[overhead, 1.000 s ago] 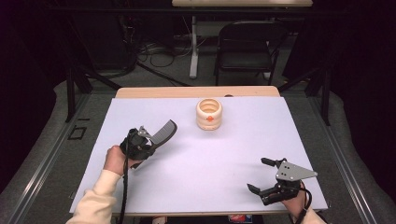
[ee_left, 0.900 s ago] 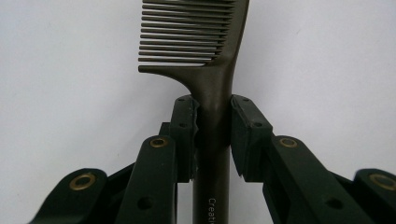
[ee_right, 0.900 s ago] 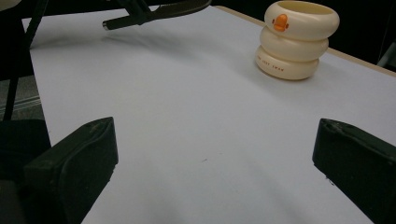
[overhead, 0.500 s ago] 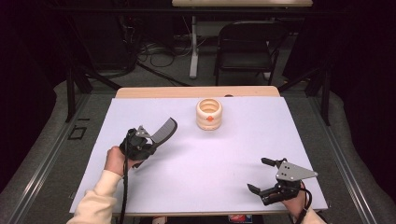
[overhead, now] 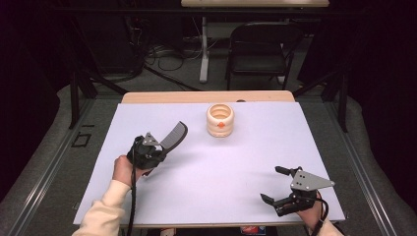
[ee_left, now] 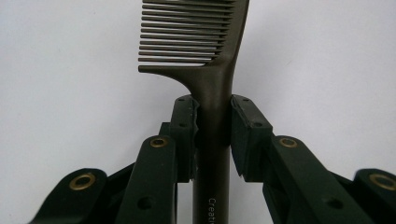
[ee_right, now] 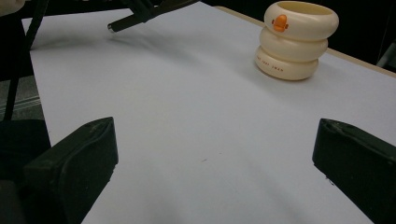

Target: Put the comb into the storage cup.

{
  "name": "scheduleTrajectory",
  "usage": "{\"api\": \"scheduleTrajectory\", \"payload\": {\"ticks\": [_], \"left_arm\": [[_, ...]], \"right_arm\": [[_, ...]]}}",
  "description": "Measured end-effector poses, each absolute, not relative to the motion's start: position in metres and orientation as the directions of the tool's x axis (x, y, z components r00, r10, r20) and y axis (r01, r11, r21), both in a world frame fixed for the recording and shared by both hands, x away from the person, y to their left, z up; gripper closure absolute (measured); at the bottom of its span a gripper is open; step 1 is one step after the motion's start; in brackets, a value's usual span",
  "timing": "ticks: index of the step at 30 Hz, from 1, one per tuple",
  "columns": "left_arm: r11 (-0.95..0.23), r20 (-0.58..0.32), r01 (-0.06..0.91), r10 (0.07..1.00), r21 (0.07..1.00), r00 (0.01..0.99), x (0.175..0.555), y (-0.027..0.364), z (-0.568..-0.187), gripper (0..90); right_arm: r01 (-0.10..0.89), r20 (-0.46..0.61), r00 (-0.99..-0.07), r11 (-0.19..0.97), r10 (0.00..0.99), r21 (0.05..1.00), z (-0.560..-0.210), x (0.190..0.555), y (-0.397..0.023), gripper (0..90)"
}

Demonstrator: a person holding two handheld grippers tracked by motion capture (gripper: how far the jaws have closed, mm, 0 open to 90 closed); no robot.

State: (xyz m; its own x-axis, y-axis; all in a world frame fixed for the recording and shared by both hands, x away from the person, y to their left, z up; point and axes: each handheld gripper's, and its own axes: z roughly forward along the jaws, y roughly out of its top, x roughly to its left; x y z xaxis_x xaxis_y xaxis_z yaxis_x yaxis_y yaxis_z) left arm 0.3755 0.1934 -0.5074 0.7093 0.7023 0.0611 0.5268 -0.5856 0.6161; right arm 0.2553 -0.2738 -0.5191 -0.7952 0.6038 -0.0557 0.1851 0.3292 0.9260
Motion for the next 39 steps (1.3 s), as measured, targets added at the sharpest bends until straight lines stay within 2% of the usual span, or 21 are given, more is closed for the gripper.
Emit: {"api": "scheduleTrajectory", "payload": {"ticks": [39], "left_arm": [[-0.475,0.052,0.456,0.733,0.752,0.678,0.3772,0.1854,-0.5108,72.3]], "right_arm": [[0.195,-0.045,-0.795,0.324,0.605,0.926,-0.5196,0.2566,-0.2737,0.0]]}}
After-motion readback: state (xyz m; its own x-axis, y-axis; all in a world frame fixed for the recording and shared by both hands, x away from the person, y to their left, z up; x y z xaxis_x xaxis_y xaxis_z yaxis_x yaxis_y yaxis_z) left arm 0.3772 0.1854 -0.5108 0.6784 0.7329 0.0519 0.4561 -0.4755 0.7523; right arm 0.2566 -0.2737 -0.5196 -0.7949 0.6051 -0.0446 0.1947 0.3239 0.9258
